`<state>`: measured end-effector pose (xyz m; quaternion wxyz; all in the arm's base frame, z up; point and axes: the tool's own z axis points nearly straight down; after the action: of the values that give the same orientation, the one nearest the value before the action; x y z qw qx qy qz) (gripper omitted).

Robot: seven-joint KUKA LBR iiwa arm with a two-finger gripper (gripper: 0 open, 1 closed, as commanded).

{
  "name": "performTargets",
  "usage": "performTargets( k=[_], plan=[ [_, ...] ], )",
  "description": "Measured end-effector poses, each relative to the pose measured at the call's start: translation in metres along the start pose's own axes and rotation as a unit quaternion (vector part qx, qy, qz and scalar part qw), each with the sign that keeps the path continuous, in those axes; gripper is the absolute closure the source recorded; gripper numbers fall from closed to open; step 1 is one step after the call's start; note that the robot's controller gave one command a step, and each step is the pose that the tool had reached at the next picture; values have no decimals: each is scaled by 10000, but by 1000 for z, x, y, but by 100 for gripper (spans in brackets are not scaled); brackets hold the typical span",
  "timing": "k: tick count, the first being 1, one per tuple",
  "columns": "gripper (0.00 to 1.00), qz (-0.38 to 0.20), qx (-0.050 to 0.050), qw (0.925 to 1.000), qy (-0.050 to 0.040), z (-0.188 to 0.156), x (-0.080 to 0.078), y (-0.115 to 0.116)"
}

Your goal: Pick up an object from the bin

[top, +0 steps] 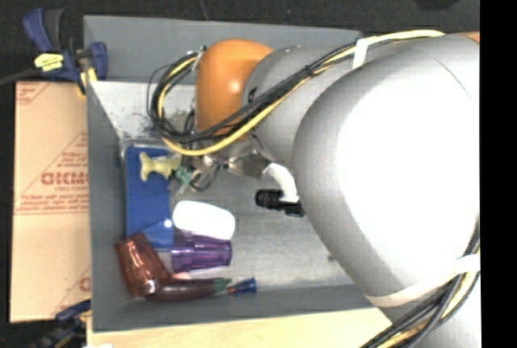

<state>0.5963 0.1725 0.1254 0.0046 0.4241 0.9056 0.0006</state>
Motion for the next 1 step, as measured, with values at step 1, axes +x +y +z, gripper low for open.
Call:
performTargets(
  k=[1],
  plan=[
    [100, -10, 13, 10000, 6, -16, 0, -1]
  ],
)
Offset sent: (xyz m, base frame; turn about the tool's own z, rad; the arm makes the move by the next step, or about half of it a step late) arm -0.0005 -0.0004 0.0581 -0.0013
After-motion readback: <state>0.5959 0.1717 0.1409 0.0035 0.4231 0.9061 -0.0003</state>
